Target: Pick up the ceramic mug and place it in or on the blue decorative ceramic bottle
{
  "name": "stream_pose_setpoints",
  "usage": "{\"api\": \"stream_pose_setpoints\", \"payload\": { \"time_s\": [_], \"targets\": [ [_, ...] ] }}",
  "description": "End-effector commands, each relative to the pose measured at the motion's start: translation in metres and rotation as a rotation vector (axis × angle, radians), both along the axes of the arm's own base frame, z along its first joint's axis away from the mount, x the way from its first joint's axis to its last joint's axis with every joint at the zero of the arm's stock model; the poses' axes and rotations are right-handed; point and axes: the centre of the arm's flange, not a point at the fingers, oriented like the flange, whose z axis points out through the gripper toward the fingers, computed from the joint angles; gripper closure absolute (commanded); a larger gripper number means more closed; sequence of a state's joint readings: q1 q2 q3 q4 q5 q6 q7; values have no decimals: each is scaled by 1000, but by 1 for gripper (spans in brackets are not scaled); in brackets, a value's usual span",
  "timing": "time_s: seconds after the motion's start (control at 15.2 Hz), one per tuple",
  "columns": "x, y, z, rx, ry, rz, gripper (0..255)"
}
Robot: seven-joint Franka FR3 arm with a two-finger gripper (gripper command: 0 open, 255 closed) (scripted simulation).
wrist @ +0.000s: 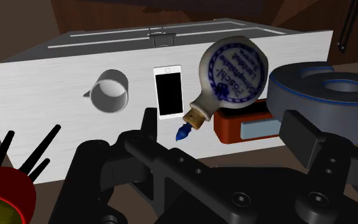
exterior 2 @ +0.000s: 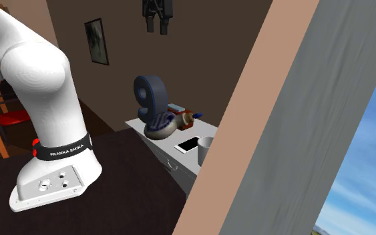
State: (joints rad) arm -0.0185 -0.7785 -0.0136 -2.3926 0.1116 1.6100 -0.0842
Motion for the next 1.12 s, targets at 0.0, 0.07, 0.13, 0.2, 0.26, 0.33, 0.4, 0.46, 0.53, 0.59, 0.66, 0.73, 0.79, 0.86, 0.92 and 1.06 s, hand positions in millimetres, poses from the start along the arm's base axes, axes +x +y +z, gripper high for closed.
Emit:
{"api": "stream_pose_setpoints", "payload": {
  "time_s": [0.0, 0.07, 0.13, 0.2, 0.26, 0.33, 0.4, 0.46, 0.53, 0.59, 0.66, 0.73, 0.79, 0.86, 0.92, 1.06],
  "targets": [
    [0, 0, 0, 0, 0, 0, 0],
    [4, -1, -12, -6, -1, 1, 0],
    [8, -1, -25, -12, -2, 2, 0],
    [12, -2, -37, -17, -3, 4, 0],
    [15, -3, -49, -23, -4, 5, 0],
    [19, -4, -62, -29, -5, 6, 0],
    [23, -5, -74, -35, -6, 7, 0],
    [27, -6, -86, -41, -7, 8, 0],
    [31, -7, -99, -46, -8, 9, 0],
    [35, -9, -111, -52, -9, 11, 0],
    [39, -10, -123, -58, -11, 12, 0],
    [43, -11, -136, -64, -12, 13, 0],
    [47, -13, -148, -70, -13, 14, 0],
    [51, -14, -160, -76, -14, 15, 0],
    [55, -16, -172, -81, -15, 16, 0],
    [63, -19, -197, -93, -17, 19, 0]
  ]
}}
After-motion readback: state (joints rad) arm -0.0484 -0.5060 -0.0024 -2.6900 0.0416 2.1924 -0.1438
